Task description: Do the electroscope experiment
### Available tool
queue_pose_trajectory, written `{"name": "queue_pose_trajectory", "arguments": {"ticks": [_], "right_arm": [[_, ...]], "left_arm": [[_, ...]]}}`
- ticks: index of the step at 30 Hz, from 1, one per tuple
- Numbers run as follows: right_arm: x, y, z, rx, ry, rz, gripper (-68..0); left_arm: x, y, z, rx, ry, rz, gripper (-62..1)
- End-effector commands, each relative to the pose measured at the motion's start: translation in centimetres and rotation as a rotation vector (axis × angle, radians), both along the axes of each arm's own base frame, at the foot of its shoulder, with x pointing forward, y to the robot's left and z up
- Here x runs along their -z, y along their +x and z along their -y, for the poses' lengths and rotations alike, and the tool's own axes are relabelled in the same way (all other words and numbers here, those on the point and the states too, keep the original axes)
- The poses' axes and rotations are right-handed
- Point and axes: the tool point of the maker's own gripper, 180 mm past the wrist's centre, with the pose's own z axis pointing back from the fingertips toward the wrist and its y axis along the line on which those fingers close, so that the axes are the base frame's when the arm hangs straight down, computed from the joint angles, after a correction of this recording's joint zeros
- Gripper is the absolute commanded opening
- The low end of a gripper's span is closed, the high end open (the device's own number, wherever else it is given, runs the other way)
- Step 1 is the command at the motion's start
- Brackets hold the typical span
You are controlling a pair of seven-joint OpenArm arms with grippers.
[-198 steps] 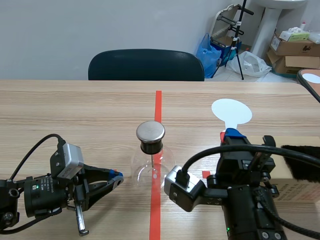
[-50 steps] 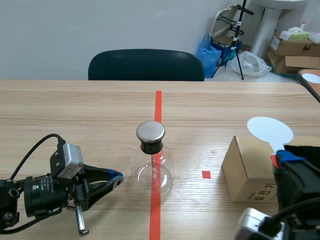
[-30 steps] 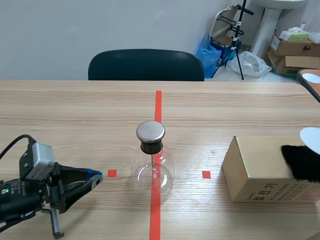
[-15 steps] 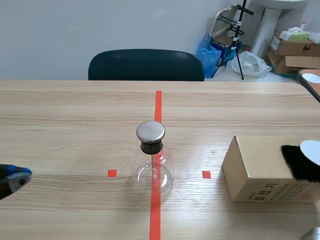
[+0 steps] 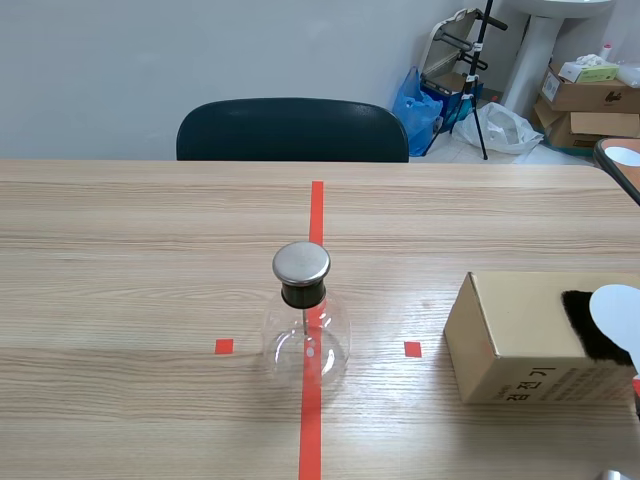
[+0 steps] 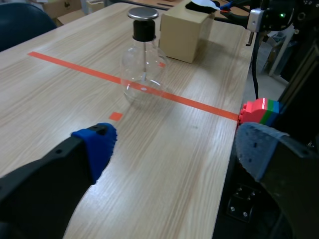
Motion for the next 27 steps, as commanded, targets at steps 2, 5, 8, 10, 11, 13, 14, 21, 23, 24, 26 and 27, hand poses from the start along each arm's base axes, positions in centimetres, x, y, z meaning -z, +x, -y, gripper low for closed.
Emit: {"name": "queue_pose_trajectory", "arguments": {"ticks": [2, 5, 8, 10, 11, 13, 14, 21, 23, 24, 26, 27], "right_arm": [[-1.2, 0.2, 0.6, 0.000, -0.055, 0.051, -66.4], [-1.1, 0.0, 0.6, -0.001, -0.055, 0.044, -66.4], [-0.8, -0.5, 0.6, -0.003, -0.055, 0.028, -66.4], [-0.6, -0.9, 0.5, -0.011, -0.054, 0.017, -66.4], [-0.5, -1.1, 0.2, -0.023, -0.053, 0.011, -66.4], [-0.5, -1.5, -0.4, -0.055, -0.041, 0.007, -66.4], [-0.7, -1.6, -0.5, -0.065, -0.038, 0.009, -66.4], [-2.3, -1.7, 0.0, -0.035, -0.027, 0.049, -66.4], [-2.3, -1.6, 0.9, 0.015, -0.032, 0.051, -66.4], [-2.3, -1.6, 1.4, 0.043, -0.035, 0.052, -66.4], [-2.3, -1.6, 1.7, 0.062, -0.044, 0.048, -66.4], [-2.2, -1.6, 1.6, 0.052, -0.047, 0.045, -66.4]], "left_arm": [[-1.7, -0.5, 0.9, 0.006, -0.074, 0.026, -3.7], [-2.6, -1.4, 1.4, 0.019, -0.092, 0.031, -3.7], [-3.6, -2.3, 2.5, 0.044, -0.114, 0.047, -3.7], [-4.2, -3.2, 3.4, 0.072, -0.122, 0.057, -3.7], [-4.5, -3.7, 3.9, 0.087, -0.128, 0.061, -3.8], [-4.7, -4.2, 4.8, 0.095, -0.116, 0.066, -4.3], [-4.6, -4.4, 5.4, 0.101, -0.098, 0.070, -4.3], [-4.2, -5.0, 9.3, 0.146, 0.015, 0.102, -4.3], [-4.0, -4.8, 10.2, 0.136, 0.045, 0.107, -4.3], [-4.0, -4.7, 10.7, 0.133, 0.058, 0.112, -4.3], [-4.1, -4.2, 11.4, 0.117, 0.080, 0.116, -4.3], [-4.1, -3.9, 11.7, 0.107, 0.091, 0.116, -4.3]]}}
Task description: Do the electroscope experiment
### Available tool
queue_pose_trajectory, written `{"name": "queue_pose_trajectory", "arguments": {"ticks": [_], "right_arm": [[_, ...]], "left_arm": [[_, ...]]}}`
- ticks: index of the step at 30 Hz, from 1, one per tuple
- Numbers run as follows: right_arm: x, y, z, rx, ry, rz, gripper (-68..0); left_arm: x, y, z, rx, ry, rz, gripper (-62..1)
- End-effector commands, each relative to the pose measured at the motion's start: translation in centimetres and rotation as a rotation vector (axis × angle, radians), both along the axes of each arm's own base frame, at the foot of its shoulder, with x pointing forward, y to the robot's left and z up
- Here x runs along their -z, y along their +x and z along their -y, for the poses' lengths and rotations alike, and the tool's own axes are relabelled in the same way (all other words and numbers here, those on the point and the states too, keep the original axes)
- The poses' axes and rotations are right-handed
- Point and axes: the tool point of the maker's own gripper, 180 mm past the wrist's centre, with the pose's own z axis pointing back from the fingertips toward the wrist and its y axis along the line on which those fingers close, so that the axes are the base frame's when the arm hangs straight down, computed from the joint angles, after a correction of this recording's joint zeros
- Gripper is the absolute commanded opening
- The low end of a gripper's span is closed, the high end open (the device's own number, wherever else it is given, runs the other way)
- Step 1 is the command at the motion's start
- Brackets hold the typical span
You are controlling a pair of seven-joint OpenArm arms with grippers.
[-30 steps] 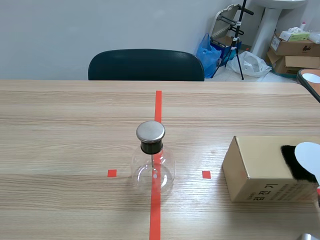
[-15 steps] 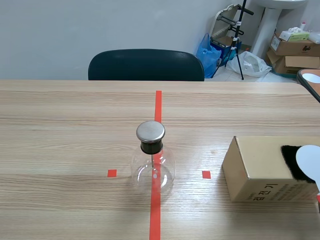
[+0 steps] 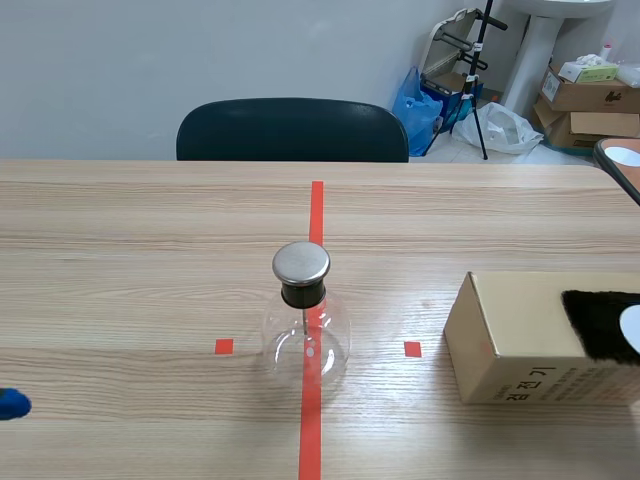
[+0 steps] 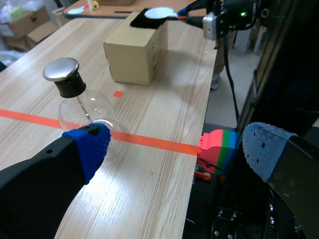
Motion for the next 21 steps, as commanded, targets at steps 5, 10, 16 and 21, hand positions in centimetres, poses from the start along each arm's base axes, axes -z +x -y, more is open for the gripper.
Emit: {"name": "queue_pose_trajectory", "arguments": {"ticks": [5, 10, 16, 21], "right_arm": [[-1.0, 0.0, -2.2, -0.146, -0.033, 0.046, -66.4], [-0.9, 0.1, 0.8, 0.045, -0.057, 0.042, -66.4], [-0.6, 0.0, -2.2, -0.122, -0.048, 0.031, -66.4], [-0.6, 0.1, 0.0, -0.002, -0.061, 0.032, -66.4]], "left_arm": [[-1.1, 1.5, 1.0, -0.070, -0.022, -0.010, -4.1], [-1.1, 2.0, 1.1, -0.096, -0.017, -0.026, -4.1], [-1.8, 2.6, 0.9, -0.122, -0.045, -0.022, -4.1], [-1.9, 2.7, 0.7, -0.126, -0.044, -0.017, -4.1]]}}
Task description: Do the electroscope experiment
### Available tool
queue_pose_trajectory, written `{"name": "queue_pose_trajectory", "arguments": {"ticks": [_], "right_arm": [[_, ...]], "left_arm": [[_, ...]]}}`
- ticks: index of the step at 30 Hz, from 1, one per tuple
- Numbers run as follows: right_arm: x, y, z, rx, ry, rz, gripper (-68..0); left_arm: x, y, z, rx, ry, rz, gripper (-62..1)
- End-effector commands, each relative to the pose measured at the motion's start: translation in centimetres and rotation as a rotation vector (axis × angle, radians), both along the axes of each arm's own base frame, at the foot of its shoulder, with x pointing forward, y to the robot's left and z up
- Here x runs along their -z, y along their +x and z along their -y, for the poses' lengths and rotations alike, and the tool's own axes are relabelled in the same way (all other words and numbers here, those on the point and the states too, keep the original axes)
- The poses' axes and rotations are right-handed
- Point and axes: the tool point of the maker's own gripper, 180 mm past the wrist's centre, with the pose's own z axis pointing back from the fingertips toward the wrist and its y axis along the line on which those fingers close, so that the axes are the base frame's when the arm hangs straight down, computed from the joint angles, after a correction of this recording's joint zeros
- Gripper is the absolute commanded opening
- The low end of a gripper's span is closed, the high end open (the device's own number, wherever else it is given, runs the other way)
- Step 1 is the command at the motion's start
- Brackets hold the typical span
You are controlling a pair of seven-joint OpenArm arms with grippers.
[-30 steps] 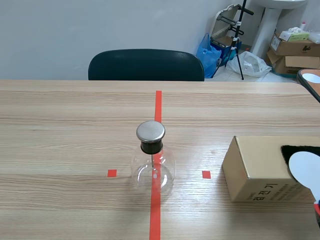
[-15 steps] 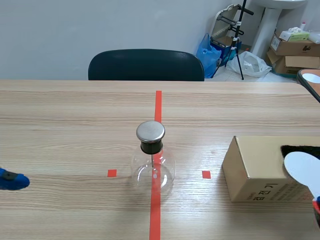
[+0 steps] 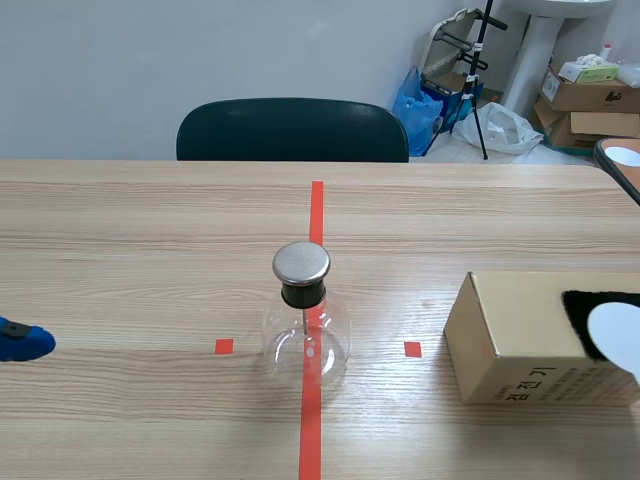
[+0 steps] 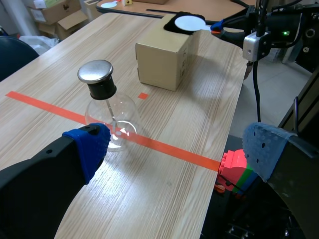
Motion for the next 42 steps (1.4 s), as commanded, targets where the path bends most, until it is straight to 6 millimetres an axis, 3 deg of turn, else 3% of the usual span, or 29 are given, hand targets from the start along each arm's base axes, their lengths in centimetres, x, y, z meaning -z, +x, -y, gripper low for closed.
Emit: {"name": "queue_pose_trajectory", "arguments": {"ticks": [1, 3, 6, 8, 12, 14, 18, 20, 22, 25, 27, 33, 35, 38, 40, 42], "right_arm": [[-1.2, 0.2, 1.0, 0.044, -0.036, 0.060, -66.4], [-1.1, 0.2, 0.6, 0.020, -0.035, 0.057, -66.4], [-0.7, -0.1, -2.3, -0.142, -0.028, 0.038, -66.4], [-0.6, -0.2, -3.0, -0.175, -0.020, 0.033, -66.4], [-0.4, 0.0, 0.7, 0.030, -0.044, 0.033, -66.4], [-0.4, 0.0, 1.4, 0.061, -0.062, 0.030, -66.4], [-0.2, 0.0, -2.2, -0.144, -0.039, 0.022, -66.4], [-0.2, -0.1, -2.8, -0.170, -0.032, 0.022, -66.4], [-0.3, 0.1, -1.6, -0.102, -0.033, 0.031, -66.4], [-0.6, 0.4, 2.0, 0.102, -0.062, 0.047, -66.4], [-0.7, 0.4, 2.7, 0.138, -0.075, 0.046, -66.4], [0.0, -0.2, -3.3, -0.198, -0.035, 0.017, -66.4], [0.0, 0.0, -2.7, -0.161, -0.038, 0.019, -66.4], [-0.4, 0.4, 1.3, 0.066, -0.070, 0.037, -66.4], [-0.6, 0.4, 3.0, 0.154, -0.097, 0.041, -66.4], [-0.4, 0.5, 1.9, 0.090, -0.096, 0.034, -66.4]], "left_arm": [[-0.6, 0.2, 0.0, -0.005, -0.023, 0.014, -4.1], [-0.6, 0.2, 0.0, -0.005, -0.023, 0.014, -4.1], [-0.6, 0.2, 0.0, -0.005, -0.023, 0.014, -4.1], [-0.6, 0.2, 0.0, -0.005, -0.023, 0.014, -4.1], [-0.6, 0.2, 0.0, -0.006, -0.023, 0.014, -4.1], [-0.8, 0.3, 0.0, -0.012, -0.033, 0.013, -4.1], [-1.1, 0.5, 0.0, -0.024, -0.052, 0.011, -4.1], [-1.1, 0.5, 0.0, -0.024, -0.052, 0.011, -4.1], [-1.1, 0.5, 0.0, -0.024, -0.052, 0.011, -4.1], [-1.1, 0.5, 0.0, -0.023, -0.053, 0.012, -4.1], [-1.1, 0.5, 0.0, -0.023, -0.053, 0.012, -4.1], [-1.1, 0.5, 0.0, -0.023, -0.053, 0.012, -4.1], [-1.1, 0.5, 0.0, -0.023, -0.053, 0.012, -4.1], [-1.1, 0.5, 0.0, -0.023, -0.053, 0.012, -4.1], [-1.1, 0.5, 0.0, -0.023, -0.052, 0.012, -4.1], [-1.1, 0.5, 0.0, -0.023, -0.052, 0.012, -4.1]]}}
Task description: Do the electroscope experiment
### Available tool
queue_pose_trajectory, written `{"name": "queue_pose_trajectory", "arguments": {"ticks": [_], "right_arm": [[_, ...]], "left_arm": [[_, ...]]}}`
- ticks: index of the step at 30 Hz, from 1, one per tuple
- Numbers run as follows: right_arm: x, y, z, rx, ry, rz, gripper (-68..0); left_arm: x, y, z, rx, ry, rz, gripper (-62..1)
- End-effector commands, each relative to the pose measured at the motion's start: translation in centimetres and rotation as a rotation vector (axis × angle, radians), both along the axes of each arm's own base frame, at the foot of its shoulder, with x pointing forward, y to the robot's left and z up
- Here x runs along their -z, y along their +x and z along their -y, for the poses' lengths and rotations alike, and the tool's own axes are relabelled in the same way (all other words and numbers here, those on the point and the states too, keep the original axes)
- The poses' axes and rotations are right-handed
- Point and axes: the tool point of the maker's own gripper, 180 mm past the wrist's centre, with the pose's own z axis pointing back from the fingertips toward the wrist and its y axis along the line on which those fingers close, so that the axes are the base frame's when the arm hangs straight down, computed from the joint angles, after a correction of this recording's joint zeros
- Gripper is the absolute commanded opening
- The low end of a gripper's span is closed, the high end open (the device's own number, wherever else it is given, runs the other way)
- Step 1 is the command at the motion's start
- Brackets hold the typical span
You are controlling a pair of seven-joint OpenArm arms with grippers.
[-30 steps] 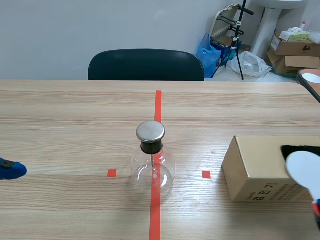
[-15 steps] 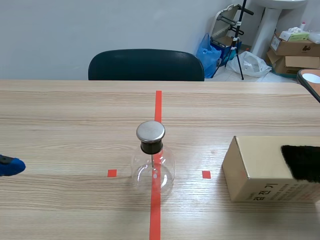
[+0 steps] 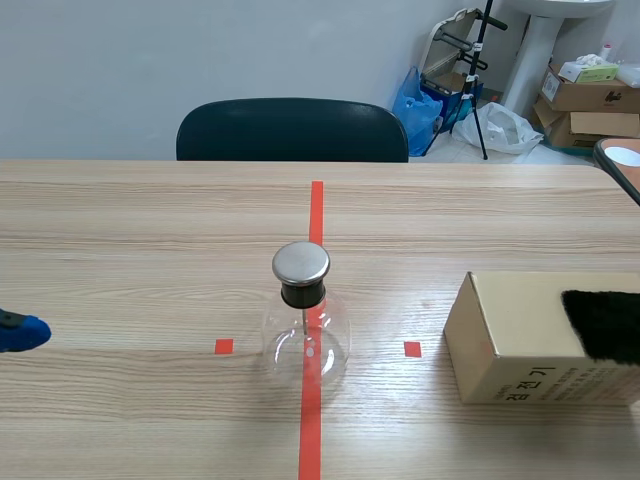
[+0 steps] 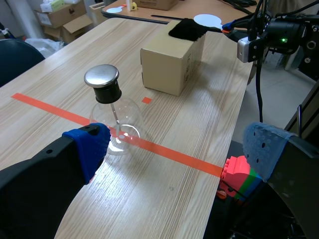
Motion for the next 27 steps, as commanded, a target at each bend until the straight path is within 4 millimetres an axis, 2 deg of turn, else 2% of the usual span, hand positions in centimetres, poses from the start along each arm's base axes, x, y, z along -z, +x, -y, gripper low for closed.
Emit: {"name": "queue_pose_trajectory", "arguments": {"ticks": [1, 3, 5, 6, 9, 10, 11, 14, 16, 17, 21, 23, 25, 27], "right_arm": [[-0.7, 0.4, -2.5, -0.156, -0.012, 0.031, -66.4], [-0.4, 0.1, -5.3, -0.312, 0.013, 0.014, -66.4], [-0.3, -0.1, -6.2, -0.356, 0.024, 0.011, -66.4], [-0.4, 0.0, -5.5, -0.318, 0.022, 0.017, -66.4], [-0.8, 0.5, -1.6, -0.098, -0.012, 0.044, -66.4], [-1.0, 0.6, -1.0, -0.065, -0.019, 0.052, -66.4], [-1.1, 0.8, -1.0, -0.072, -0.020, 0.055, -66.4], [-1.0, 1.2, -4.2, -0.248, 0.006, 0.052, -66.4], [-0.9, 1.1, -5.2, -0.300, 0.016, 0.050, -66.4], [-0.9, 1.0, -4.9, -0.281, 0.014, 0.050, -66.4], [-1.3, 1.1, -1.1, -0.070, -0.014, 0.067, -66.4], [-1.1, 1.1, -2.1, -0.129, -0.009, 0.059, -66.4], [-0.9, 1.0, -4.5, -0.259, 0.009, 0.047, -66.4], [-0.7, 0.8, -5.7, -0.321, 0.021, 0.041, -66.4]], "left_arm": [[-0.7, 0.2, 0.1, -0.005, -0.029, 0.013, -4.1], [-0.7, 0.2, 0.1, -0.005, -0.029, 0.013, -4.1], [-0.7, 0.2, 0.1, -0.005, -0.031, 0.013, -4.1], [-0.7, 0.2, 0.1, -0.005, -0.031, 0.013, -4.1], [-0.7, 0.2, 0.1, -0.005, -0.030, 0.013, -4.1], [-0.7, 0.2, 0.1, -0.005, -0.030, 0.013, -4.1], [-0.7, 0.2, 0.1, -0.005, -0.030, 0.013, -4.1], [-0.7, 0.2, 0.1, -0.005, -0.030, 0.013, -4.1], [-0.7, 0.2, 0.1, -0.006, -0.031, 0.013, -4.1], [-0.7, 0.2, 0.1, -0.006, -0.031, 0.013, -4.1], [-0.7, 0.2, 0.1, -0.005, -0.030, 0.015, -4.1], [-0.7, 0.2, 0.1, -0.005, -0.030, 0.015, -4.1], [-0.7, 0.2, 0.1, -0.005, -0.030, 0.015, -4.1], [-0.7, 0.2, 0.1, -0.005, -0.030, 0.015, -4.1]]}}
